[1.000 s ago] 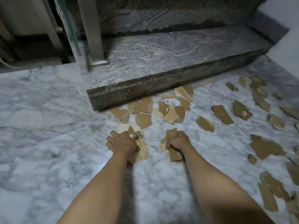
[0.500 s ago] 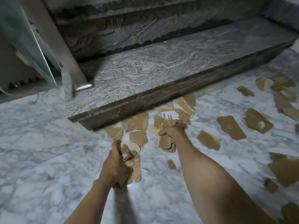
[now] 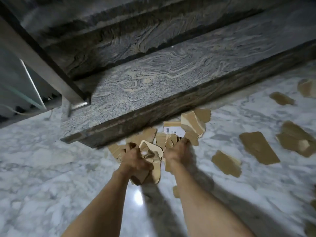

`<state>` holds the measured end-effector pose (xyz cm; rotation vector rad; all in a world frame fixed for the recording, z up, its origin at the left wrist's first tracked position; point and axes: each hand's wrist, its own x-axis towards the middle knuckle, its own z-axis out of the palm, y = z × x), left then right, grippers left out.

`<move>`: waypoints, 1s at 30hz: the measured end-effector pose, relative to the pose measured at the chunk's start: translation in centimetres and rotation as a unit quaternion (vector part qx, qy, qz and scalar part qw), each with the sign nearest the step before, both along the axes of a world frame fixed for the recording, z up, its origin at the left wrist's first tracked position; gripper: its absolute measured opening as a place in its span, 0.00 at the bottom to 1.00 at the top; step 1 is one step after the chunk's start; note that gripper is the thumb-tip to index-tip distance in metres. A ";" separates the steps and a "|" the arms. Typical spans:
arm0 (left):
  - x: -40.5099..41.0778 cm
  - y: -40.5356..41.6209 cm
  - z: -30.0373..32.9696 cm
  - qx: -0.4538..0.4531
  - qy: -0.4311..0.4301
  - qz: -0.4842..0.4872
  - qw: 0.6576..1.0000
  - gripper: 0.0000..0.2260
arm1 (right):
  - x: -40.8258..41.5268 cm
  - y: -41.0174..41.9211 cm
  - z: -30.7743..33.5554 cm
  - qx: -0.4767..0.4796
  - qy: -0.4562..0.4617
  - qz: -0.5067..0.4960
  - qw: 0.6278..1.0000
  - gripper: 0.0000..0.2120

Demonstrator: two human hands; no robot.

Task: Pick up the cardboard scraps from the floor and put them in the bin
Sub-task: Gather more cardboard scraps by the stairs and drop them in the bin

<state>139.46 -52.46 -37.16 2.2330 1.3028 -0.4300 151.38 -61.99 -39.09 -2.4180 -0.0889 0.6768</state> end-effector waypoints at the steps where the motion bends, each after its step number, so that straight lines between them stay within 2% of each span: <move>1: 0.1 -0.1 0.0 -0.005 0.001 0.002 1.000 0.43 | 0.0 0.2 0.0 0.017 0.016 -0.013 1.000 0.35; 3: 0.0 -0.2 -0.1 -0.022 -0.002 0.002 1.000 0.41 | 0.4 0.1 0.3 0.055 0.089 -0.033 0.994 0.33; 5: -0.6 -0.3 -0.4 -0.045 -0.033 0.017 0.998 0.44 | 0.2 -0.6 1.2 0.075 0.161 -0.041 0.983 0.28; 9: -1.4 -0.6 -0.7 -0.029 -0.055 0.018 0.998 0.39 | -0.1 -1.6 2.5 0.046 0.162 0.005 0.986 0.15; 12: -2.1 -0.5 -0.6 -0.032 -0.084 0.023 0.996 0.37 | 0.2 -1.9 3.3 -0.004 0.167 0.058 0.984 0.11; 14: -2.7 -0.2 -0.6 -0.052 -0.116 0.030 0.991 0.39 | 0.5 -2.5 4.1 -0.056 0.209 0.109 0.970 0.16; 17: -4.0 0.6 -0.7 -0.077 -0.110 0.014 0.991 0.42 | 1.6 -3.7 5.1 -0.162 0.267 0.187 0.931 0.29; 19: -4.4 1.4 -0.6 -0.122 -0.130 0.026 0.984 0.38 | 2.0 -4.2 6.1 -0.221 0.281 0.233 0.905 0.27; 22: -3.8 2.6 0.5 -0.225 -0.244 0.126 0.935 0.26 | 2.2 -4.8 7.2 -0.298 0.238 0.311 0.871 0.34; 25: -2.4 2.8 2.3 -0.333 -0.290 0.177 0.880 0.18 | 2.0 -5.3 7.9 -0.329 0.193 0.351 0.855 0.42; 30: 0.4 0.6 2.7 -0.368 -0.257 0.161 0.879 0.21 | 1.8 -5.7 8.2 -0.309 0.147 0.400 0.850 0.40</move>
